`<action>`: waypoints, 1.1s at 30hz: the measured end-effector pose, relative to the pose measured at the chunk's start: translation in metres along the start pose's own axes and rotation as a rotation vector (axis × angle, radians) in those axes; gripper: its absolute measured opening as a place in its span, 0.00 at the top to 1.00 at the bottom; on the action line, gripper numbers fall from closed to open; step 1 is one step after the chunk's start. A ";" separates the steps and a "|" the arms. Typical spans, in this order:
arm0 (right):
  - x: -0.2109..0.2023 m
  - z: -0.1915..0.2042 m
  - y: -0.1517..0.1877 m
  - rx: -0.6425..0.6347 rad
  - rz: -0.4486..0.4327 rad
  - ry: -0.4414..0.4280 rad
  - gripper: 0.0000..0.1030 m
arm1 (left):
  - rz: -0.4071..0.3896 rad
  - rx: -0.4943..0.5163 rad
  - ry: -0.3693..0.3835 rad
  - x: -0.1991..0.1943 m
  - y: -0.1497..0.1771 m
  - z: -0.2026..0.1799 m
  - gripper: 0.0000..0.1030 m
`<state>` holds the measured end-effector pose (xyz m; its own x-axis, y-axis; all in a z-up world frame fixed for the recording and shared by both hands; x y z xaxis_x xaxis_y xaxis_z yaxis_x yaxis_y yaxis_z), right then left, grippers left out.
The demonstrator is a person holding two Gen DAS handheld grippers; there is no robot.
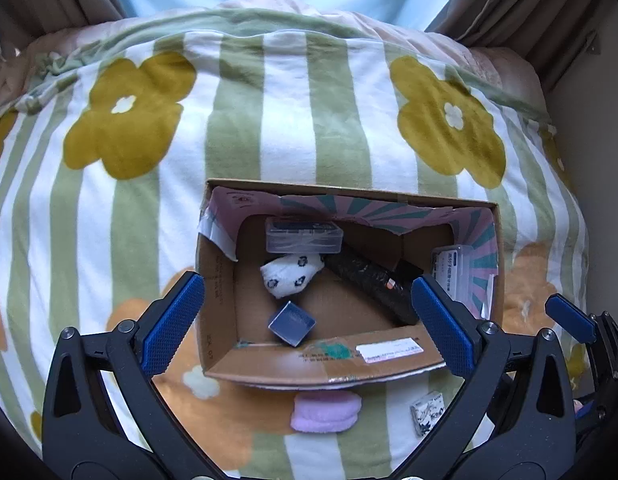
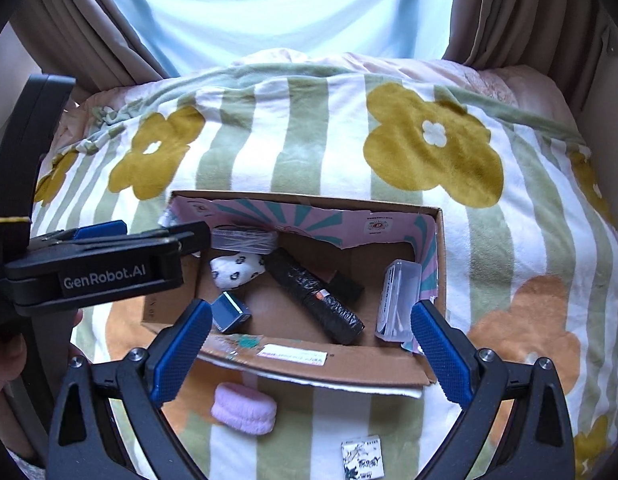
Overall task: Organize objects
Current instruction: 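Withdraw both tools from the box toward the towel and tissue pack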
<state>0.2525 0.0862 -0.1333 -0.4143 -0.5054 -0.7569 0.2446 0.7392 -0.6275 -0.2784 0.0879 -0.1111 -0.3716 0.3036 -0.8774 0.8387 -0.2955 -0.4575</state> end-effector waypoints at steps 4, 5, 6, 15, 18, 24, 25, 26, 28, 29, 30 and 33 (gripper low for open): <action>-0.031 0.008 0.003 0.002 -0.013 0.010 0.04 | -0.025 -0.021 -0.017 -0.036 0.010 0.012 0.00; -0.039 0.010 0.004 0.001 -0.018 0.007 0.04 | -0.034 -0.027 -0.021 -0.046 0.013 0.015 0.00; -0.046 0.013 0.006 0.000 -0.022 0.007 0.04 | -0.044 -0.034 -0.027 -0.056 0.017 0.019 0.00; -0.113 0.034 0.032 0.000 -0.059 0.033 0.04 | -0.101 -0.108 -0.014 -0.135 0.066 0.039 0.00; -0.132 0.036 0.042 0.027 -0.068 0.048 0.04 | -0.120 -0.083 -0.021 -0.156 0.084 0.035 0.00; -0.164 0.035 0.068 0.068 -0.087 0.094 0.04 | -0.146 -0.040 -0.048 -0.187 0.121 0.024 0.00; -0.167 0.034 0.073 0.070 -0.088 0.104 0.04 | -0.145 -0.046 -0.042 -0.189 0.128 0.023 0.00; -0.171 0.033 0.078 0.076 -0.089 0.126 0.04 | -0.141 -0.052 -0.040 -0.191 0.135 0.023 0.00; -0.176 0.031 0.088 0.080 -0.090 0.176 0.04 | -0.150 -0.053 -0.056 -0.195 0.145 0.021 0.00; -0.178 0.029 0.092 0.092 -0.090 0.187 0.04 | -0.162 -0.053 -0.056 -0.198 0.150 0.021 0.00; -0.179 0.027 0.096 0.100 -0.090 0.187 0.04 | -0.161 -0.034 -0.042 -0.199 0.152 0.020 0.00; -0.184 0.021 0.102 0.130 -0.093 0.205 0.04 | -0.159 -0.012 -0.065 -0.200 0.156 0.015 0.00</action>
<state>0.3716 0.2452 -0.0620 -0.6064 -0.4577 -0.6502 0.3019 0.6239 -0.7208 -0.0791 -0.0329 -0.0095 -0.5246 0.2866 -0.8017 0.7719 -0.2370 -0.5899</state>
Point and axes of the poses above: each gripper's, at about its wrist camera, not at the fingertips, and x roughly the way its jaws point, z to its left, y to its underside, the point moved 2 cm from there along x, roughly the way its jaws point, and after that the axes turned 7 degrees about -z, right-handed, at the moved point
